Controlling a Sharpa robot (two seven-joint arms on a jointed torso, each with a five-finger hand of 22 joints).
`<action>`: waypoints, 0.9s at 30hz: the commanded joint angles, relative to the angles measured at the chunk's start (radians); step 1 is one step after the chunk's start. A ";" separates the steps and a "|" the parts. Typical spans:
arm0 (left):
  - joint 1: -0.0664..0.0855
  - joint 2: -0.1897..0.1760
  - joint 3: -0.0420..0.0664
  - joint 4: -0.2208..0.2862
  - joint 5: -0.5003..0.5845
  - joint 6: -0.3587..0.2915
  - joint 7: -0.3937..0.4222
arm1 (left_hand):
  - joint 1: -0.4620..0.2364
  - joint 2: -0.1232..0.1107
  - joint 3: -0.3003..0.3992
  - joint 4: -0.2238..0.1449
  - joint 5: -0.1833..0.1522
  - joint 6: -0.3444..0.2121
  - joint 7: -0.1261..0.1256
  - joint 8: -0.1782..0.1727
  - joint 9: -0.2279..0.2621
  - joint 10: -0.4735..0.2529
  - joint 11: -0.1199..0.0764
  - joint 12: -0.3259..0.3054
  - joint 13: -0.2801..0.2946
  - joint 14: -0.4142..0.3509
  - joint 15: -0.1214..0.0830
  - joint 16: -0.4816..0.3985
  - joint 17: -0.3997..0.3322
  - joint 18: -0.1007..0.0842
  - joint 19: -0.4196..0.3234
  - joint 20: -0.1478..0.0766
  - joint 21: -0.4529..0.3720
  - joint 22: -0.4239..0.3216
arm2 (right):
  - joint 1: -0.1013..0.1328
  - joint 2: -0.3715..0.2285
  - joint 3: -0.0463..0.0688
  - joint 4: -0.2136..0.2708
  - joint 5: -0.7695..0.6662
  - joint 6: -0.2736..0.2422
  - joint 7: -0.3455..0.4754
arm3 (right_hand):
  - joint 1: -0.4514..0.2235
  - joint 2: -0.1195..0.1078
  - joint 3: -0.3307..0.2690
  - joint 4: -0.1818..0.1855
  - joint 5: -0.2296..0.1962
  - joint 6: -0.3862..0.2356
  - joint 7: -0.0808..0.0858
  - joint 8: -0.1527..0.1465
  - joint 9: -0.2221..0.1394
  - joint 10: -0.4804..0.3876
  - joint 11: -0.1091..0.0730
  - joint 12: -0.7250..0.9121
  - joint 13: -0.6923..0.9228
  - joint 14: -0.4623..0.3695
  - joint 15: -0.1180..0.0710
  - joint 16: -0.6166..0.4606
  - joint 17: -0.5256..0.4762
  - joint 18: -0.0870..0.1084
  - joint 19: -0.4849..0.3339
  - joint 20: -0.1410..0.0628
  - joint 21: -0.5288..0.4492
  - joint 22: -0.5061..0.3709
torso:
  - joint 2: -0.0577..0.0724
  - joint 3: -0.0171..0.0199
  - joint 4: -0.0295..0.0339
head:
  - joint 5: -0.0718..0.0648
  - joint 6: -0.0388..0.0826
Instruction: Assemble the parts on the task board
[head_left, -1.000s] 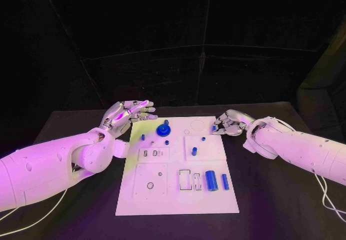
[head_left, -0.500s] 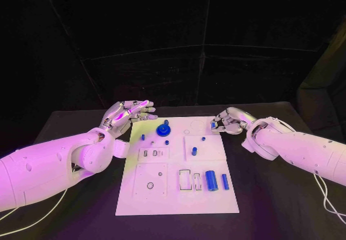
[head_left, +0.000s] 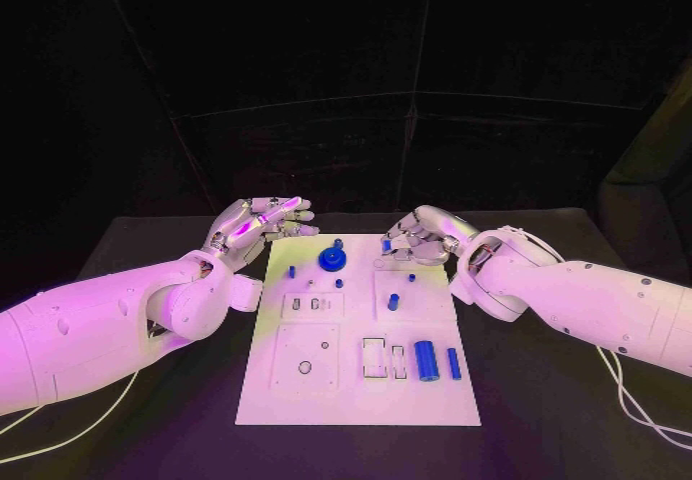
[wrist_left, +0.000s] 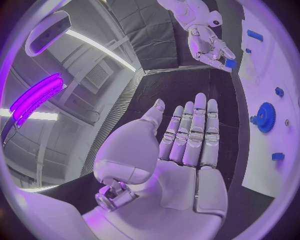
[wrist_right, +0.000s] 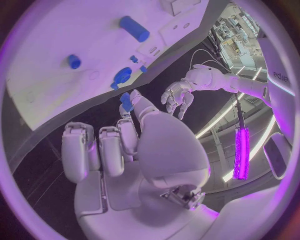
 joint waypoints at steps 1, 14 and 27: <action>0.002 0.001 0.001 -0.001 0.001 0.004 0.003 | 0.002 0.005 0.001 -0.006 0.000 -0.001 0.003 -0.003 0.000 -0.003 0.000 -0.007 -0.001 0.005 0.001 -0.002 0.001 0.016 0.006 -0.002 -0.005 -0.001 | 0.004 0.039 0.000 0.005 -0.106 0.017 -0.110 | -0.010 -0.004 0.008 0.002 0.006 0.024 -0.020 0.000 0.001 0.010 -0.017 -0.008 0.041 0.075 -0.002 -0.001 0.125 -0.011 0.003 -0.005 0.005 0.116 | -0.008 -0.0063 0.0054 | 0.008 -0.007; 0.004 0.004 0.001 -0.003 0.001 -0.004 0.004 | 0.003 0.005 0.002 -0.007 0.000 0.000 0.002 -0.003 0.000 -0.003 0.000 -0.006 -0.001 0.005 0.001 -0.003 0.001 0.016 0.006 -0.002 -0.006 -0.002 | -0.018 0.195 -0.005 -0.053 -0.239 0.078 -0.185 | -0.011 -0.011 0.013 -0.003 0.009 0.021 -0.020 -0.003 0.000 0.008 -0.017 -0.011 0.038 0.074 -0.002 -0.003 0.122 -0.011 0.004 -0.004 0.005 0.117 | -0.014 -0.0153 0.0129 | 0.035 -0.025; 0.007 0.010 0.001 -0.023 0.001 -0.016 0.005 | 0.005 0.006 0.003 -0.009 0.000 -0.001 0.002 -0.003 0.000 -0.003 0.000 -0.007 -0.001 0.005 0.001 -0.004 0.002 0.016 0.006 -0.002 -0.007 -0.003 | -0.055 0.272 -0.010 -0.081 -0.324 0.103 -0.209 | -0.014 -0.014 0.018 -0.004 0.010 0.017 -0.017 -0.007 -0.002 0.007 -0.015 -0.013 0.038 0.074 -0.001 -0.003 0.121 -0.011 0.003 -0.004 0.005 0.116 | -0.013 -0.0125 0.0123 | 0.050 -0.037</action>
